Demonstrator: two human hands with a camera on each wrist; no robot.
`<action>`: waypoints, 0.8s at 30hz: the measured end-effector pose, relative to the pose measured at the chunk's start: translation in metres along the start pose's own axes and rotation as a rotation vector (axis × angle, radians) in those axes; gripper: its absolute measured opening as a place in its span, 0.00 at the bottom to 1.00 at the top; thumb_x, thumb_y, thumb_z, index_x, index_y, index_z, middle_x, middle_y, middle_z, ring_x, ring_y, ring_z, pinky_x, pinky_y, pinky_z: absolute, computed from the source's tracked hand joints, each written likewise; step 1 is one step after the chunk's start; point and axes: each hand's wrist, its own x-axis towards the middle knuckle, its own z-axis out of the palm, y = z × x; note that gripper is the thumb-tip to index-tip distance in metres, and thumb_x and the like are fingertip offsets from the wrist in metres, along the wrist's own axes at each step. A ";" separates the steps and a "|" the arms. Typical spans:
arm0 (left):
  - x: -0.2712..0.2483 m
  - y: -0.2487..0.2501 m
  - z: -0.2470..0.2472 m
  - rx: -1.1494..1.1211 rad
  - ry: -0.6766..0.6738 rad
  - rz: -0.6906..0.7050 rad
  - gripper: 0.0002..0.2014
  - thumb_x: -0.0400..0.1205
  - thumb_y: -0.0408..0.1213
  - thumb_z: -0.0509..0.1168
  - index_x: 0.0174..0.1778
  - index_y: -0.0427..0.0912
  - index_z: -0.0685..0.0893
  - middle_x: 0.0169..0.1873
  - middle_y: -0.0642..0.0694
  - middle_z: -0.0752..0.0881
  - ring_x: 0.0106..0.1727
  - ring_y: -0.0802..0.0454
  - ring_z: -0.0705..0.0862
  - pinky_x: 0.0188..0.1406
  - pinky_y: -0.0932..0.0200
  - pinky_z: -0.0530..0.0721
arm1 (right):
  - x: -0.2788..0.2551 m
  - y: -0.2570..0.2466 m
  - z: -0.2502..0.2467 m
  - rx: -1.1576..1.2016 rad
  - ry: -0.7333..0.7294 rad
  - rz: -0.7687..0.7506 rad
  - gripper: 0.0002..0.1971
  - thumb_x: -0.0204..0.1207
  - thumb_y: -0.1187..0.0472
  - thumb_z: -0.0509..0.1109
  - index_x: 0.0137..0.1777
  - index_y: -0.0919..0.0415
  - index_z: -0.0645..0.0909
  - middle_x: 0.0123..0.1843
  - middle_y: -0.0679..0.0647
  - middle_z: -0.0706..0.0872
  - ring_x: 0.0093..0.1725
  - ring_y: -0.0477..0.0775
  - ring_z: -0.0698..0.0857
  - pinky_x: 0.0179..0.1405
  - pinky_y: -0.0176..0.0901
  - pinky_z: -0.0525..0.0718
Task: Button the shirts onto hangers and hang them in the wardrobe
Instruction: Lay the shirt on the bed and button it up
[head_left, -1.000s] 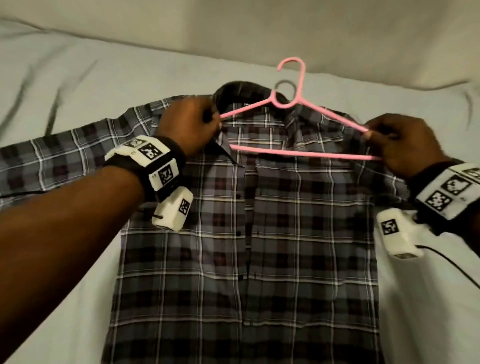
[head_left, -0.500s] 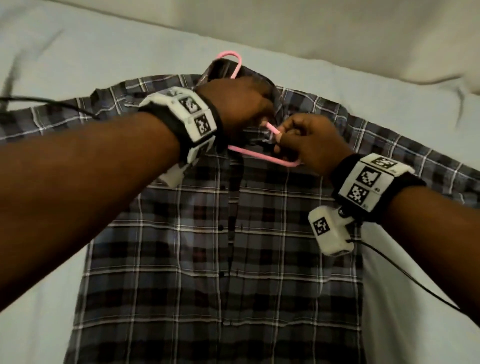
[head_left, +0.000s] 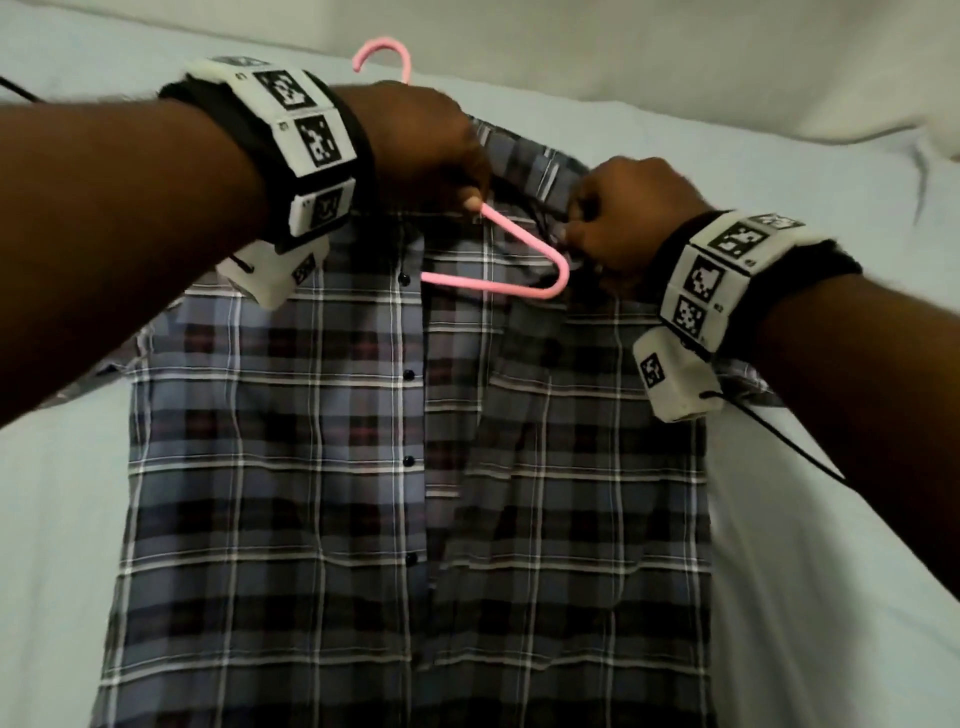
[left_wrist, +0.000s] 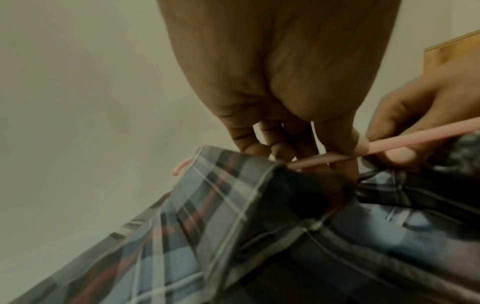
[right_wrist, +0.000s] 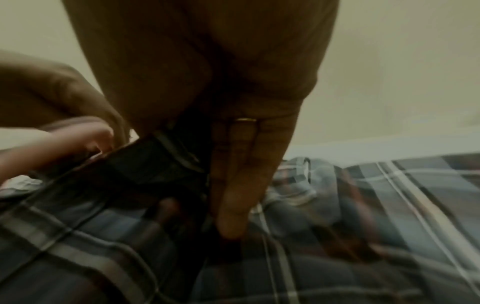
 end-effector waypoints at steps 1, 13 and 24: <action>0.003 0.001 -0.001 0.021 -0.019 -0.035 0.12 0.85 0.44 0.64 0.58 0.47 0.89 0.44 0.41 0.88 0.50 0.35 0.86 0.53 0.37 0.87 | 0.000 0.002 -0.005 -0.036 -0.002 -0.001 0.05 0.79 0.53 0.71 0.46 0.52 0.85 0.47 0.61 0.86 0.48 0.66 0.84 0.43 0.45 0.73; 0.026 0.024 0.016 -0.062 0.043 -0.384 0.13 0.83 0.32 0.66 0.60 0.28 0.84 0.48 0.27 0.84 0.55 0.26 0.84 0.50 0.40 0.78 | 0.000 -0.056 -0.002 0.665 0.003 -0.022 0.03 0.82 0.64 0.67 0.50 0.57 0.82 0.34 0.56 0.86 0.32 0.58 0.88 0.30 0.43 0.84; -0.100 0.065 0.096 -0.546 0.533 -0.612 0.06 0.84 0.36 0.69 0.55 0.44 0.87 0.50 0.42 0.91 0.51 0.39 0.88 0.50 0.45 0.84 | 0.006 -0.042 0.069 1.310 0.142 0.119 0.27 0.86 0.63 0.60 0.84 0.53 0.63 0.32 0.61 0.74 0.27 0.59 0.73 0.24 0.48 0.75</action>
